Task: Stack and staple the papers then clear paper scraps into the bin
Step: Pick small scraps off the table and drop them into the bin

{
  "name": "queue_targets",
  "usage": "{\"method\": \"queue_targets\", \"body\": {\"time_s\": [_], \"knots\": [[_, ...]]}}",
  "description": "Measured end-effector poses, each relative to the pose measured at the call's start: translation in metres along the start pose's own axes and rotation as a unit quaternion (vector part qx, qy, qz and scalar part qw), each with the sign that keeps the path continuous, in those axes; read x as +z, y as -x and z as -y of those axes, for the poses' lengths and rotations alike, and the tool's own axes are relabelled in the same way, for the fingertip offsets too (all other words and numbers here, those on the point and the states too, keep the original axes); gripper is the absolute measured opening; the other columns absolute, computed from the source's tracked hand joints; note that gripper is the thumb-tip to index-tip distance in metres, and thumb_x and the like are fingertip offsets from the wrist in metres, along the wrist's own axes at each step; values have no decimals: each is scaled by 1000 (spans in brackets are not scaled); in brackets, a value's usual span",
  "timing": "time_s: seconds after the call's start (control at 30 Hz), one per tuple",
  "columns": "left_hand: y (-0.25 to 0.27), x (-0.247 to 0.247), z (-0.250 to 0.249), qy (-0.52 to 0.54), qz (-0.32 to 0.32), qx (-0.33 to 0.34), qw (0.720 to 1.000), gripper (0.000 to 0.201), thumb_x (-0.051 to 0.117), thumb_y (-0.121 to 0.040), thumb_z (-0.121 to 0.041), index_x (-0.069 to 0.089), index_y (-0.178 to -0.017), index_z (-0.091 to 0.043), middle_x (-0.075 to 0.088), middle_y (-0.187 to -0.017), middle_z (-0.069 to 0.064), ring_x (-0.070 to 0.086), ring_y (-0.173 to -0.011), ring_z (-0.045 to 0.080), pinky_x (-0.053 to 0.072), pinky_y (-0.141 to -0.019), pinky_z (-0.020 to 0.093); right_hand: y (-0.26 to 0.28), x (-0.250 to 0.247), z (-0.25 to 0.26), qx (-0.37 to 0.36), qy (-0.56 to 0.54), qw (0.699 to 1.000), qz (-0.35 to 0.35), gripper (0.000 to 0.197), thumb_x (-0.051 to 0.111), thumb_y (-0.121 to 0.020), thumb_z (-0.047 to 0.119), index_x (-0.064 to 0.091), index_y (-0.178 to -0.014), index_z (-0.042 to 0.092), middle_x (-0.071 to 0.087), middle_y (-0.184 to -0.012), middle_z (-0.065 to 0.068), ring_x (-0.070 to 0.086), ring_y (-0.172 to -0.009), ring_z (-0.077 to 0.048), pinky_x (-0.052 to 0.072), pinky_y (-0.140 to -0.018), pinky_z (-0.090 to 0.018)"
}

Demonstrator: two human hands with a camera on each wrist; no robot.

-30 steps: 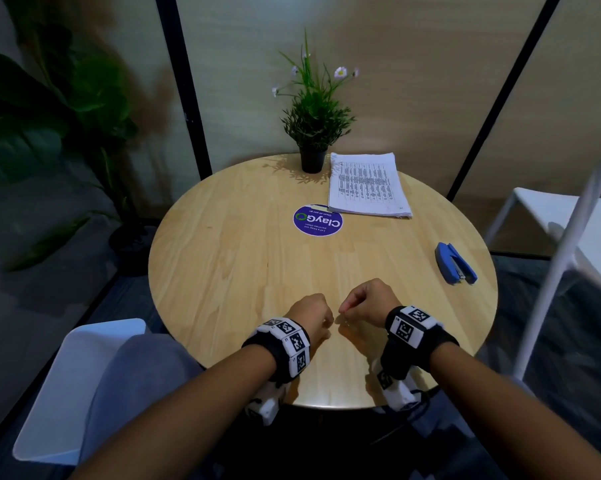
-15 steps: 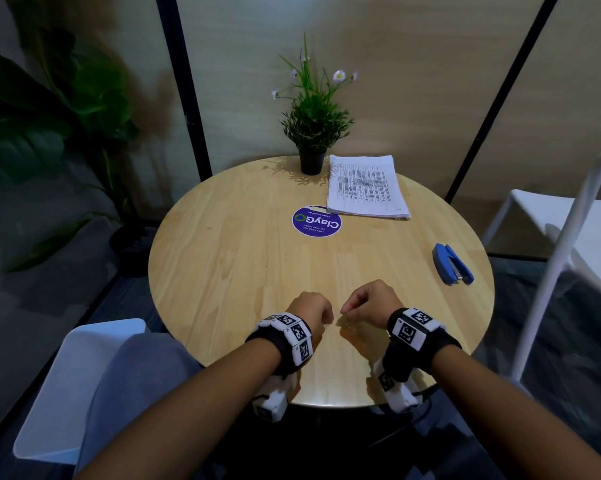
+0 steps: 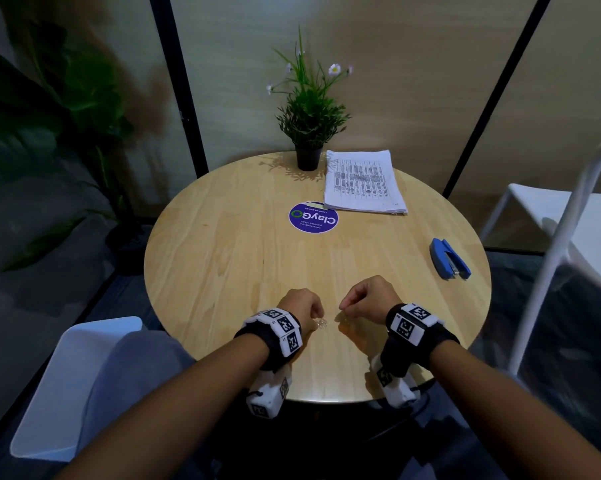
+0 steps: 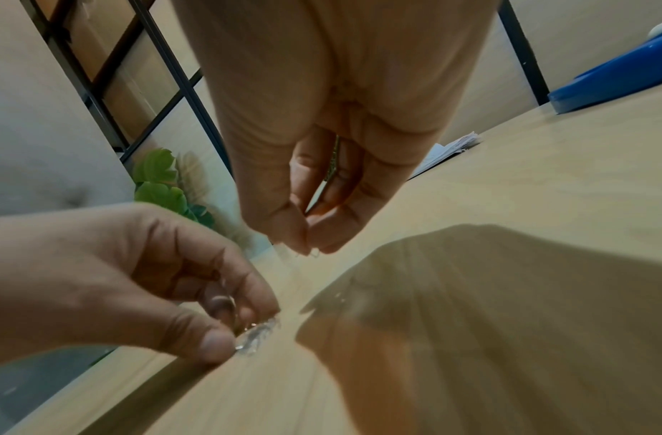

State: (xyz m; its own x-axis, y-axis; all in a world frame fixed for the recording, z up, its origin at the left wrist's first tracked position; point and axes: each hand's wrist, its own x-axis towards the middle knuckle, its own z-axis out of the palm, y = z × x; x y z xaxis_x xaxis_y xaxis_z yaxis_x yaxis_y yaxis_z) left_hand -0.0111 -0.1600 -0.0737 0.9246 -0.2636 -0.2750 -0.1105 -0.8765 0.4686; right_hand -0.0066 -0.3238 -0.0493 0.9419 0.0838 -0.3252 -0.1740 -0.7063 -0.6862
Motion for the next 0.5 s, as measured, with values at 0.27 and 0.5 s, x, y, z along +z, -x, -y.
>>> {"method": "queue_targets", "body": {"time_s": [0.27,0.5], "knots": [[-5,-1,-4,-42,35,22,998,31,67,-85,-18,68,-116,-13,67,-117,7,63,-106,25,47,-91,28,1,-3,1,-4,4,1000,-1,19,75,-74,6,70,-61,20,65,-66,6,57,-67,-3,42,-58,-13],[-3,4,-5,-38,-3,9,999,27,64,-85,-30,72,-107,-15,71,-110,3,64,-98,22,51,-87,29,2,0,4,1,2,1000,5,15,73,-76,5,72,-65,16,65,-67,4,58,-68,-5,42,-58,-14]]}}
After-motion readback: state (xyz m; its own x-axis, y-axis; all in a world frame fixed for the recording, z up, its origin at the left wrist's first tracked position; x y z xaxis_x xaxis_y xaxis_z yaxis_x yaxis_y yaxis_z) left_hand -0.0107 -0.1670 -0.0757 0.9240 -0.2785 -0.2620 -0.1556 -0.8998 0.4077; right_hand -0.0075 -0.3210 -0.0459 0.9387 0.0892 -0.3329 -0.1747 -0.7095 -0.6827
